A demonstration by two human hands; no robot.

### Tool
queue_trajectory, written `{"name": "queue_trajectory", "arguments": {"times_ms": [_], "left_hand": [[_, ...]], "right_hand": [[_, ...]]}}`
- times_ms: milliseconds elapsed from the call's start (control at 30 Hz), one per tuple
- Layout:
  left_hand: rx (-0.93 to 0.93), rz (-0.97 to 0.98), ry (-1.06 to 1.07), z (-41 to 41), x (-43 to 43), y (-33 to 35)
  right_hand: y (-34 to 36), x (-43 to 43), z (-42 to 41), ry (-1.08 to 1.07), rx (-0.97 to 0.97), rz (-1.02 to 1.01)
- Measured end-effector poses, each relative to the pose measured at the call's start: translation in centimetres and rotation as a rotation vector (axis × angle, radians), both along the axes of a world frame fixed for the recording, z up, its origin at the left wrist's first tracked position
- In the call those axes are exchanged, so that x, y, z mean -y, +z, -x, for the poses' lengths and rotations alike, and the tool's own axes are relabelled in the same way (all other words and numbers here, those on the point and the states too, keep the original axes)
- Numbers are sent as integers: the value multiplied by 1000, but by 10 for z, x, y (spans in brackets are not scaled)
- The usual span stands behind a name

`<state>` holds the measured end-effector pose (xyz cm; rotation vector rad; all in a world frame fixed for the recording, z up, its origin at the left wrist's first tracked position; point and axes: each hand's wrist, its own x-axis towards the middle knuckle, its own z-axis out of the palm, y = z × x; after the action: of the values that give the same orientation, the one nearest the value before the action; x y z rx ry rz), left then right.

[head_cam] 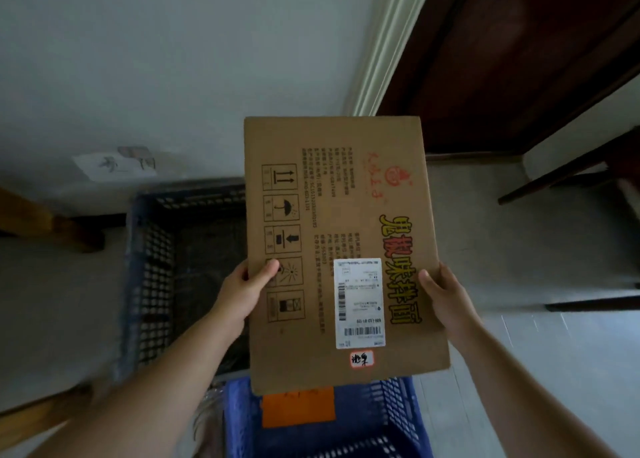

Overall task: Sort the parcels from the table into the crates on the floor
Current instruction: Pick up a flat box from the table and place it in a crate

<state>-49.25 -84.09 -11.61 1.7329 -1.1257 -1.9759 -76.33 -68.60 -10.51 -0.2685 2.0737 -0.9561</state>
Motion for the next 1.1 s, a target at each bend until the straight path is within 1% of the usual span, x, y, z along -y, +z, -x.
{"name": "queue_trajectory", "arguments": {"times_ms": [133,233,467,700,867,933,1100], "left_hand": [[19,-48,13,15,9,-61],[54,-47,-2,31,23,-102],[147,-14,-21,40,33,-159],[168,119,-24,43,39,-177],[214,161,-31,46,36,-181],[230,164,-44,48,35,-180],[242,104,-88,55,17,-181]], "right_hand": [[-61,7,14,-14,26,-55],[-99,21,31,-10,33,-70],[-157,39,42,31,-14,-127],[-189,55,58,-9,-33,-70],[-195,51,59,5,-41,-54],[-194,50,60,9,-55,-68],[-191,40,68,7,-113,-101]]}}
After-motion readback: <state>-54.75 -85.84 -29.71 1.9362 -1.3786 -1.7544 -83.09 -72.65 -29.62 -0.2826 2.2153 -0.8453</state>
